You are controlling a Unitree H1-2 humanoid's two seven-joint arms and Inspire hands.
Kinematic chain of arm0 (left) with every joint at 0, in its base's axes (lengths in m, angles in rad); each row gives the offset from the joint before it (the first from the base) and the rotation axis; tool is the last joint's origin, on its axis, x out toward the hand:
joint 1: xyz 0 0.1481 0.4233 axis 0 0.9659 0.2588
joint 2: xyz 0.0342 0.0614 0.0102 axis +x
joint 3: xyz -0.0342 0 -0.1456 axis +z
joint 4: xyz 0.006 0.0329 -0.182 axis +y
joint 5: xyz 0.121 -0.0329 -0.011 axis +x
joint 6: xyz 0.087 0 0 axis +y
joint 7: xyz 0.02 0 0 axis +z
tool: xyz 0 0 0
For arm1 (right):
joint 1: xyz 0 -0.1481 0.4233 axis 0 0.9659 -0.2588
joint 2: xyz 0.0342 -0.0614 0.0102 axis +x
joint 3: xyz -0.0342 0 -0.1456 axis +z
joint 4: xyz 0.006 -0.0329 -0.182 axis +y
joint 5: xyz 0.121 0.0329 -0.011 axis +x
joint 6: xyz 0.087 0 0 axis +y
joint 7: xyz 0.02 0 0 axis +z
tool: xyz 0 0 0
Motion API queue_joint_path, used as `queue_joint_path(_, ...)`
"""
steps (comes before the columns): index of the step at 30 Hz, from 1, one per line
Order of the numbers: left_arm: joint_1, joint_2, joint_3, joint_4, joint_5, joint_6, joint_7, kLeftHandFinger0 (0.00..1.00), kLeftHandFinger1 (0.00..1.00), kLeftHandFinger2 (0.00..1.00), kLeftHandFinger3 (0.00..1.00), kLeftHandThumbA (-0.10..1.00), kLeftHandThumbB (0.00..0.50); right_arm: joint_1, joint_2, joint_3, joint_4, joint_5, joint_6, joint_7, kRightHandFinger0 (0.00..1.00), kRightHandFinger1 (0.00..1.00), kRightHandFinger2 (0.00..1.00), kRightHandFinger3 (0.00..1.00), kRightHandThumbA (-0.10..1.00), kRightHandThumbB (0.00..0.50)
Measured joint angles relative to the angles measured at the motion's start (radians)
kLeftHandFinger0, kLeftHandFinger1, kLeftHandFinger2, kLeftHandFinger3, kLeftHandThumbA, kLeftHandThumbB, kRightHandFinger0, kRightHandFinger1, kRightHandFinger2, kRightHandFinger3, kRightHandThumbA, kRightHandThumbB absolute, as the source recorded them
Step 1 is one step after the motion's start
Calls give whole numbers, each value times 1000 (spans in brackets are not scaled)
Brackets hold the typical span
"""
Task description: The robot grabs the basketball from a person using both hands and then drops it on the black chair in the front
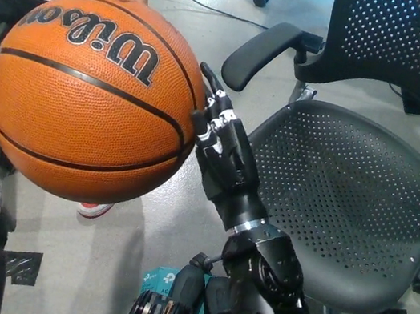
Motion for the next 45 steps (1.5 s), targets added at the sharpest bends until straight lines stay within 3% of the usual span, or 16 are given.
queue_joint_path(7,-12,-41,-24,-11,21,40,49,1000,1000,1000,1000,1000,120,-3,1,16,-30,-55,-57,-131,1000,1000,1000,1000,1000,128)
queue_joint_path(9,-22,-45,-34,-17,30,57,61,1000,1000,1000,1000,1000,141,-7,2,16,-42,-68,-67,-164,1000,1000,1000,1000,1000,159)
queue_joint_path(13,-69,-59,-49,-26,48,96,91,1000,1000,1000,1000,1000,109,-29,2,15,-91,-101,-70,-219,1000,1000,1000,1000,1000,171)
queue_joint_path(16,-117,-71,-65,-38,65,122,109,1000,1000,1000,1000,1000,141,-64,2,15,-136,-131,-69,-249,1000,1000,1000,1000,1000,178)
queue_joint_path(20,-180,-85,-80,-77,91,158,138,1000,1000,1000,1000,1000,143,-106,3,10,-191,-152,-60,-293,1000,1000,1000,1000,1000,177)
queue_joint_path(21,-194,-85,-82,-85,96,165,143,1000,1000,1000,1000,1000,133,-113,3,10,-205,-159,-60,-303,1000,1000,1000,1000,1000,248)
queue_joint_path(23,-213,-86,-96,-102,117,179,157,1000,1000,1000,1000,1000,101,-123,3,3,-226,-156,-59,-314,1000,1000,1000,1000,1000,284)
queue_joint_path(26,-239,-87,-118,-121,152,197,174,1000,1000,1000,1000,1000,101,-128,3,-12,-256,-145,-59,-321,1000,1000,1000,1000,1000,288)
queue_joint_path(27,-244,-87,-121,-127,159,200,178,1000,1000,1000,1000,1000,99,-128,3,-14,-260,-139,-59,-321,1000,1000,1000,1000,1000,320)
queue_joint_path(32,-298,-101,-129,-142,172,230,191,1000,1000,1000,1000,1000,111,-142,14,-47,-275,-80,-54,-326,1000,1000,1000,1000,1000,327)
queue_joint_path(33,-309,-102,-130,-146,172,234,191,1000,1000,1000,1000,1000,132,-146,15,-52,-278,-69,-54,-326,1000,1000,1000,1000,1000,338)
queue_joint_path(34,-320,-103,-130,-148,174,238,193,1000,1000,1000,1000,1000,117,-150,15,-58,-281,-54,-52,-326,1000,1000,1000,1000,1000,339)
queue_joint_path(36,-344,-111,-131,-151,178,243,198,1000,1000,1000,1000,1000,152,-162,14,-68,-293,-22,-46,-326,1000,1000,1000,1000,1000,343)
queue_joint_path(38,-368,-116,-135,-155,196,251,207,1000,1000,1000,1000,1000,157,-172,14,-76,-302,0,-42,-326,1000,1000,1000,1000,1000,345)
queue_joint_path(41,-404,-120,-150,-157,233,256,222,1000,1000,1000,1000,1000,188,-179,12,-90,-321,22,-36,-330,1000,1000,1000,1000,1000,334)
queue_joint_path(45,-444,-124,-172,-123,262,261,230,1000,1000,1000,1000,1000,167,-183,10,-110,-344,26,-28,-353,1000,1000,1000,1000,1000,286)
